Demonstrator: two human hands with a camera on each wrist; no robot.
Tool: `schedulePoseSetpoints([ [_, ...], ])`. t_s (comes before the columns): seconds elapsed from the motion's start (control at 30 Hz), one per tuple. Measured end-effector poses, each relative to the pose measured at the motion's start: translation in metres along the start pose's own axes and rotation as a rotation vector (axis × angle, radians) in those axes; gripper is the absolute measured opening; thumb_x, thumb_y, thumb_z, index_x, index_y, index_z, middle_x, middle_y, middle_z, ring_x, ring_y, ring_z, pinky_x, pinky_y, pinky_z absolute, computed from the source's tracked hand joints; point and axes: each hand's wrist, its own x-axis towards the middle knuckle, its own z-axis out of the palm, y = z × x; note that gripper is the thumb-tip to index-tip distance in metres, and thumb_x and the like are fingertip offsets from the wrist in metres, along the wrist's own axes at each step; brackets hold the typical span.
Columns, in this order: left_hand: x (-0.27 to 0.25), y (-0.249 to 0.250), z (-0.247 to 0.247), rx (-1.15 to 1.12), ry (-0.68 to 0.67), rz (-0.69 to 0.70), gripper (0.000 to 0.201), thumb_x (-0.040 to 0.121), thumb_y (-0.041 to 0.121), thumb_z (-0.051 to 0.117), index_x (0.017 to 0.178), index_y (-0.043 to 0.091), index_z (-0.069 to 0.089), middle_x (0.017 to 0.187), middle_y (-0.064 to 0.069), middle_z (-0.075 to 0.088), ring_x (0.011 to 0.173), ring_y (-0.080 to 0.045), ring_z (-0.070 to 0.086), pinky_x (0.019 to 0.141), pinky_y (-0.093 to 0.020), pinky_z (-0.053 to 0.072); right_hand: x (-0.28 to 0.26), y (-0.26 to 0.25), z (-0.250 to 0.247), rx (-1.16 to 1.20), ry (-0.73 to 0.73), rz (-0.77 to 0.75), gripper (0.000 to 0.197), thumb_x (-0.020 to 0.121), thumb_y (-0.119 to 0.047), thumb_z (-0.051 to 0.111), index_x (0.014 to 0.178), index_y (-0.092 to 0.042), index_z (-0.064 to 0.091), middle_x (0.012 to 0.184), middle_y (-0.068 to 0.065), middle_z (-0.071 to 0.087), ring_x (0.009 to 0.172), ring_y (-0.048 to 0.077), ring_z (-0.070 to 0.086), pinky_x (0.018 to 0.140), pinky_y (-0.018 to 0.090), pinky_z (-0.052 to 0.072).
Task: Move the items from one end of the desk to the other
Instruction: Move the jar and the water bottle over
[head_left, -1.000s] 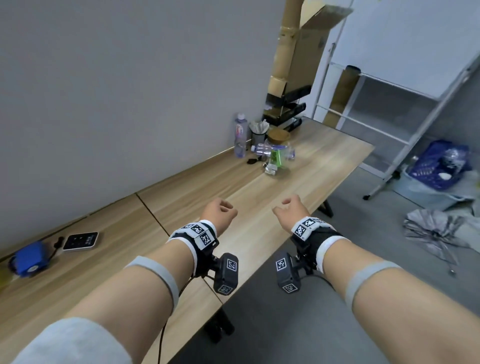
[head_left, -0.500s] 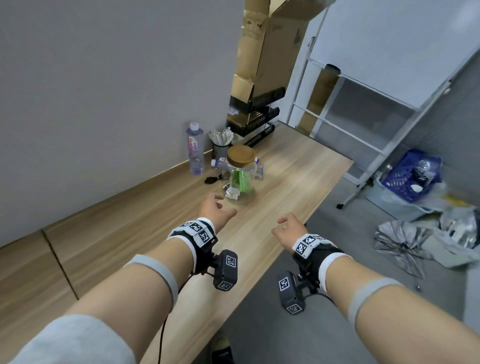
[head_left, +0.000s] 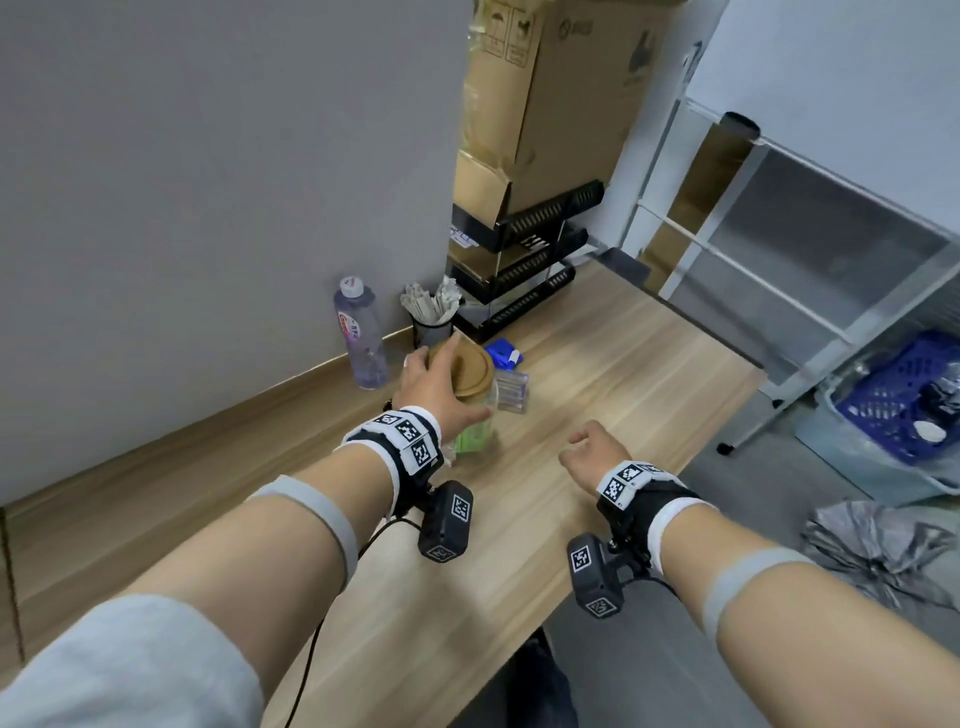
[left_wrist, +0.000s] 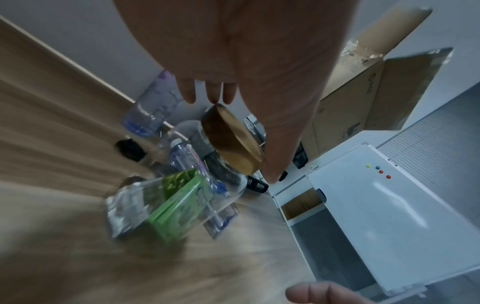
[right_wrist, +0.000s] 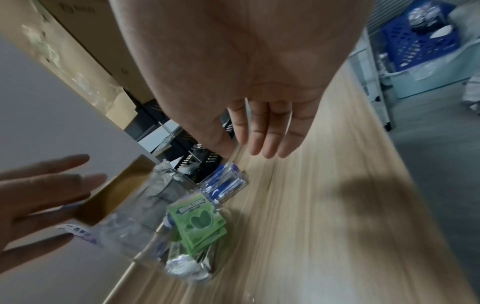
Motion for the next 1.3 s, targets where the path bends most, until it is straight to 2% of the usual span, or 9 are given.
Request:
schedulePoseSetpoints([
  [0.23, 0.052, 0.015, 0.020, 0.296, 0.021, -0.125, 0.104, 0.061, 0.063, 0.078, 0.149, 0.044, 0.026, 0.141, -0.011, 0.040, 0.131, -0.033, 0.038, 0.107, -0.048, 0.039, 0.118, -0.020, 0.008, -0.151, -0.133, -0.169, 0.043, 0.081, -0.019, 0.063, 0.122, -0.011, 0.053, 0.120, 0.017, 0.058, 0.107, 0.035, 0.059, 0.089, 0.035, 0.050],
  [0.4, 0.064, 0.014, 0.018, 0.395, 0.049, -0.119, 0.100, 0.053, 0.068, 0.068, 0.142, 0.041, 0.032, 0.126, -0.004, 0.044, 0.118, -0.029, 0.040, 0.098, -0.045, 0.044, 0.176, -0.051, 0.026, -0.295, -0.141, -0.360, 0.057, 0.079, -0.035, 0.070, 0.127, -0.013, 0.049, 0.122, 0.017, 0.051, 0.116, 0.038, 0.051, 0.095, 0.041, 0.047],
  [0.5, 0.065, 0.009, 0.017, 0.397, 0.059, -0.133, 0.099, 0.052, 0.065, 0.068, 0.141, 0.041, 0.034, 0.127, -0.004, 0.045, 0.118, -0.028, 0.039, 0.097, -0.043, 0.044, 0.198, -0.068, 0.049, -0.370, -0.208, -0.479, 0.073, 0.072, -0.044, 0.075, 0.133, -0.017, 0.045, 0.127, 0.015, 0.053, 0.118, 0.036, 0.052, 0.094, 0.042, 0.050],
  [0.73, 0.065, 0.004, 0.015, 0.392, 0.085, -0.147, 0.099, 0.050, 0.064, 0.068, 0.140, 0.041, 0.035, 0.127, -0.004, 0.046, 0.117, -0.029, 0.040, 0.100, -0.045, 0.044, 0.199, -0.071, 0.076, -0.577, -0.207, -0.457, 0.064, 0.075, -0.043, 0.071, 0.124, -0.013, 0.043, 0.127, 0.014, 0.048, 0.117, 0.035, 0.050, 0.090, 0.042, 0.047],
  [0.87, 0.059, 0.003, 0.012, 0.365, 0.087, -0.198, 0.101, 0.049, 0.060, 0.072, 0.141, 0.042, 0.035, 0.133, -0.003, 0.044, 0.119, -0.029, 0.039, 0.100, -0.045, 0.045, 0.196, -0.072, 0.078, -0.408, -0.349, -0.306, 0.067, 0.063, -0.045, 0.070, 0.119, -0.012, 0.051, 0.118, 0.012, 0.058, 0.108, 0.035, 0.060, 0.091, 0.041, 0.053],
  [1.03, 0.037, -0.005, 0.004, 0.338, 0.091, -0.252, 0.099, 0.050, 0.058, 0.075, 0.139, 0.040, 0.034, 0.131, -0.005, 0.044, 0.119, -0.028, 0.038, 0.099, -0.047, 0.046, 0.175, -0.062, 0.070, 0.098, -0.626, -0.059, 0.057, 0.072, -0.030, 0.076, 0.120, -0.009, 0.054, 0.099, 0.013, 0.070, 0.077, 0.026, 0.072, 0.065, 0.039, 0.061],
  [1.1, 0.022, -0.011, -0.003, 0.317, 0.103, -0.273, 0.098, 0.051, 0.059, 0.075, 0.138, 0.039, 0.035, 0.126, -0.005, 0.045, 0.117, -0.027, 0.039, 0.098, -0.047, 0.046, 0.160, -0.058, 0.069, 0.216, -0.657, -0.067, 0.061, 0.075, -0.032, 0.078, 0.125, -0.014, 0.048, 0.110, 0.012, 0.067, 0.086, 0.027, 0.070, 0.064, 0.039, 0.060],
  [1.2, -0.005, -0.022, -0.018, 0.269, 0.135, -0.302, 0.095, 0.053, 0.057, 0.077, 0.137, 0.039, 0.037, 0.124, -0.003, 0.044, 0.117, -0.025, 0.038, 0.099, -0.044, 0.046, 0.135, -0.064, 0.066, 0.343, -0.706, -0.080, 0.068, 0.072, -0.034, 0.081, 0.127, -0.025, 0.042, 0.125, 0.004, 0.059, 0.099, 0.029, 0.065, 0.080, 0.046, 0.057],
  [1.3, -0.041, -0.035, -0.037, 0.231, 0.186, -0.314, 0.093, 0.052, 0.055, 0.077, 0.135, 0.042, 0.036, 0.122, -0.002, 0.043, 0.117, -0.024, 0.037, 0.099, -0.045, 0.046, 0.098, -0.079, 0.066, 0.336, -0.702, -0.180, 0.074, 0.081, -0.019, 0.077, 0.140, -0.022, 0.032, 0.125, 0.003, 0.054, 0.105, 0.027, 0.060, 0.078, 0.035, 0.048],
])
